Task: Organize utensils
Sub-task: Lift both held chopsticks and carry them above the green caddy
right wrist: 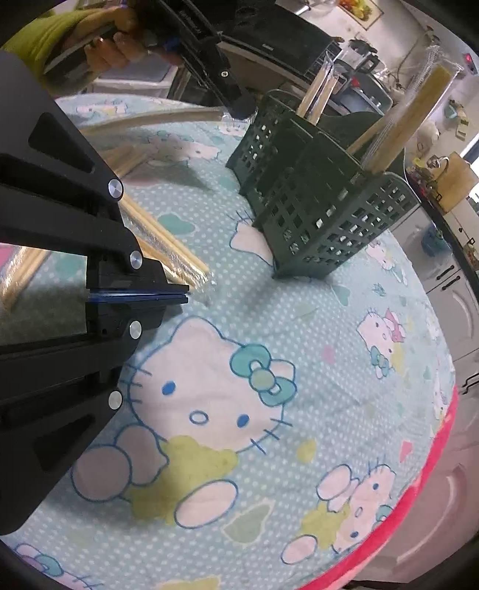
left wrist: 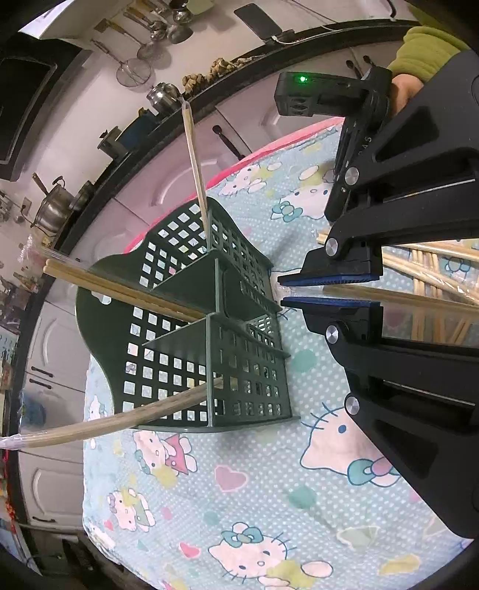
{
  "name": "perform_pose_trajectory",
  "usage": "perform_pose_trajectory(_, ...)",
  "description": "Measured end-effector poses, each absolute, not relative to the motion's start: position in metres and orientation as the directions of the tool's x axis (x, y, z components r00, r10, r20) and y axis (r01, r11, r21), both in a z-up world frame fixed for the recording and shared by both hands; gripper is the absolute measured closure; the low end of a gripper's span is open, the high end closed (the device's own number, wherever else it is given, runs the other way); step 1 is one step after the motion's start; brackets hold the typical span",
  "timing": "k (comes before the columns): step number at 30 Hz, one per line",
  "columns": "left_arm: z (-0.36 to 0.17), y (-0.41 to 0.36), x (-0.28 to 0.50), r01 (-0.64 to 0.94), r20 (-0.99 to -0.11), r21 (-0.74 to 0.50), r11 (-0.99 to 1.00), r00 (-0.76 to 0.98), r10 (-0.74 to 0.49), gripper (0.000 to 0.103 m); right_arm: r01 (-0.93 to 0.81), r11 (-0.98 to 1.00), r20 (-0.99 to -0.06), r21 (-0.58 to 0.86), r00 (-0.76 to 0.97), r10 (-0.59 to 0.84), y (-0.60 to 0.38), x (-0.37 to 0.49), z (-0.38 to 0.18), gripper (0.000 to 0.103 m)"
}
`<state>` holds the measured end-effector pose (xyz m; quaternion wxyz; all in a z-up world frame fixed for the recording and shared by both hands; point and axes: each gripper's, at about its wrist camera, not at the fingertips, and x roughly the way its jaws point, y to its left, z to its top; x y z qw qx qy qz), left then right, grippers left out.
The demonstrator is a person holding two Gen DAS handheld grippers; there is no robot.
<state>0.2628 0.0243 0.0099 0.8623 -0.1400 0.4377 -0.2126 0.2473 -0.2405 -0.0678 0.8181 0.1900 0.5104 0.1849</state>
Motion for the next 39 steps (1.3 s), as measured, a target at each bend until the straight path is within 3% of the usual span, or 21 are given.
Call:
perform_pose_trajectory(3, 0.012, 0.028, 0.260, 0.249, -0.689, -0.431, 0.867, 0.529, -0.494, 0.100, -0.113, 0.861, -0.771, 0.495, 0.398, 0.496, -0.231, 0.250, -0.069, 0.100)
perform_pose_trajectory(7, 0.020, 0.029, 0.256, 0.263, -0.675, -0.431, 0.863, 0.541, -0.502, 0.100, -0.126, 0.876, -0.791, 0.466, 0.385, 0.476, -0.218, 0.248, -0.069, 0.086)
perform_pose_trajectory(11, 0.029, 0.027, 0.252, 0.282, -0.658, -0.431, 0.857, 0.551, -0.513, 0.100, -0.135, 0.901, -0.815, 0.412, 0.387, 0.431, -0.205, 0.249, -0.069, 0.082)
perform_pose_trajectory(21, 0.063, 0.020, 0.239, 0.341, -0.602, -0.420, 0.841, 0.589, -0.539, 0.100, -0.129, 0.961, -0.871, 0.243, 0.408, 0.275, -0.187, 0.259, -0.066, 0.082)
perform_pose_trajectory(26, 0.080, 0.019, 0.233, 0.362, -0.570, -0.414, 0.835, 0.613, -0.548, 0.100, -0.137, 0.963, -0.879, 0.234, 0.393, 0.270, -0.189, 0.266, -0.066, 0.086)
perform_pose_trajectory(31, 0.090, 0.018, 0.229, 0.376, -0.552, -0.409, 0.832, 0.624, -0.553, 0.100, -0.113, 0.948, -0.867, 0.299, 0.382, 0.319, -0.203, 0.270, -0.066, 0.097)
perform_pose_trajectory(39, 0.098, 0.017, 0.226, 0.385, -0.533, -0.409, 0.828, 0.636, -0.558, 0.100, -0.142, 0.926, -0.803, 0.351, 0.463, 0.375, -0.220, 0.256, -0.033, 0.098)
